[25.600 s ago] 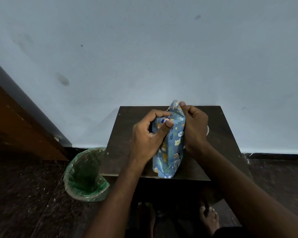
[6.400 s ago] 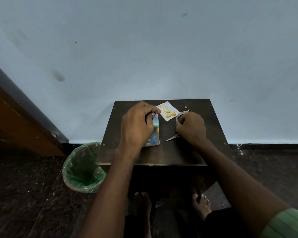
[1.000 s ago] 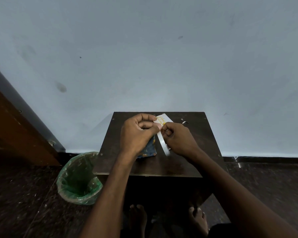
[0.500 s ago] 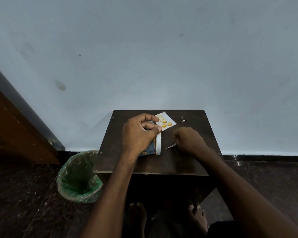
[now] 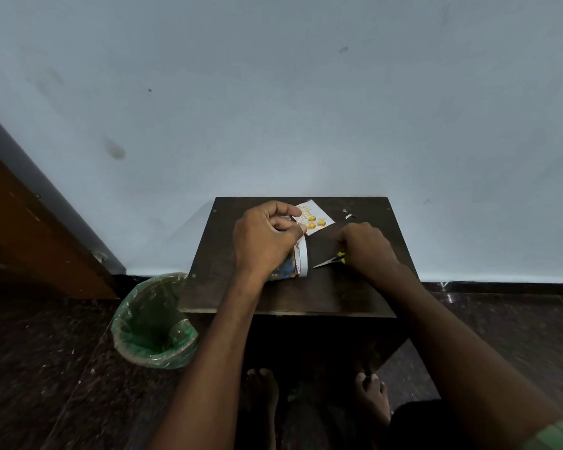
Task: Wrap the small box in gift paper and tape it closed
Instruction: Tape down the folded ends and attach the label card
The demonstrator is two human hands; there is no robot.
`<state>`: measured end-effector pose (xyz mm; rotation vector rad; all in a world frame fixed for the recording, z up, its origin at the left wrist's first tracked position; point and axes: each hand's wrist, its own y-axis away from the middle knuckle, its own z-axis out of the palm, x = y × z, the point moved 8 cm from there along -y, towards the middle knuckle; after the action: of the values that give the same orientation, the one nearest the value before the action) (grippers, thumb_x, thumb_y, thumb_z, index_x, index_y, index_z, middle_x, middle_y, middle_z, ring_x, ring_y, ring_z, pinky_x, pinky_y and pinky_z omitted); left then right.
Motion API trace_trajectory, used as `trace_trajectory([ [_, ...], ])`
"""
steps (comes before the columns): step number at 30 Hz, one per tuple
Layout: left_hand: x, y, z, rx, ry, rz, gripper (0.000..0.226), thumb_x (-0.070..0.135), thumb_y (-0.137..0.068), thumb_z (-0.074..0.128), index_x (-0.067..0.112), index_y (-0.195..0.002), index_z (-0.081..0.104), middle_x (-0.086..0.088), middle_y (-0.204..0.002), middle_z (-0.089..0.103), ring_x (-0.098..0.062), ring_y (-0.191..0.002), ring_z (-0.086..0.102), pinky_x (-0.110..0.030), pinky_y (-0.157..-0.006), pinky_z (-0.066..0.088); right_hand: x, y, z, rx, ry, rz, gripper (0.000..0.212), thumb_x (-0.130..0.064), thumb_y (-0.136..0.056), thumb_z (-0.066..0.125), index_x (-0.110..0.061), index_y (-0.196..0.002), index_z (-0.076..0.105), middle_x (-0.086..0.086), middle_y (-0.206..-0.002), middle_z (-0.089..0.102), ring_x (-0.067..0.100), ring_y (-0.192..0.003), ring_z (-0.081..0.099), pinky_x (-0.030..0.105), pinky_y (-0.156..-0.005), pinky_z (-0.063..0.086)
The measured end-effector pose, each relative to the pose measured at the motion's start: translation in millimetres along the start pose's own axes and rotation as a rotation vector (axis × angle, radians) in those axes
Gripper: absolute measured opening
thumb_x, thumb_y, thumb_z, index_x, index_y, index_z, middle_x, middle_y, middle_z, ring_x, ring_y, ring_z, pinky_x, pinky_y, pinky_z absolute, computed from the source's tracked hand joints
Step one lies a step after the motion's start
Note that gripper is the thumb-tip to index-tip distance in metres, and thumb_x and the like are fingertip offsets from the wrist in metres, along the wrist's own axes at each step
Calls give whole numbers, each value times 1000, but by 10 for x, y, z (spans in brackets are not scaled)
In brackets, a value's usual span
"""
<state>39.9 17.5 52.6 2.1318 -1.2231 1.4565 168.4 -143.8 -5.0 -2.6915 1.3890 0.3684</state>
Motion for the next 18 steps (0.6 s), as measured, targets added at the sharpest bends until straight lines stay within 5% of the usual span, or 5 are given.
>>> trace_trajectory([
  [5, -15, -1, 0, -5, 2, -6, 16, 20, -82, 89, 26, -95, 81, 17, -69, 77, 6, -75, 72, -18, -73, 51, 53, -23, 46, 39, 36, -28, 38, -6, -88, 71, -34, -113, 74, -2, -109, 71, 21, -120, 57, 31, -73, 46],
  [8, -9, -7, -10, -6, 2, 1, 17, 21, -82, 89, 26, -96, 81, 16, -69, 77, 6, -74, 73, -20, -75, 52, 43, -32, 53, 32, 105, -58, 29, -11, -91, 69, -29, -114, 73, 2, -110, 69, 27, -125, 50, 33, -73, 41],
  [18, 1, -11, 0, -18, -21, 28, 17, 23, -83, 88, 29, -96, 79, 20, -71, 77, 6, -78, 73, -26, -82, 57, -44, 48, -512, 21, -496, -155, 34, 3, -93, 65, -27, -101, 78, 7, -82, 74, 22, -76, 73, 39, -73, 61],
])
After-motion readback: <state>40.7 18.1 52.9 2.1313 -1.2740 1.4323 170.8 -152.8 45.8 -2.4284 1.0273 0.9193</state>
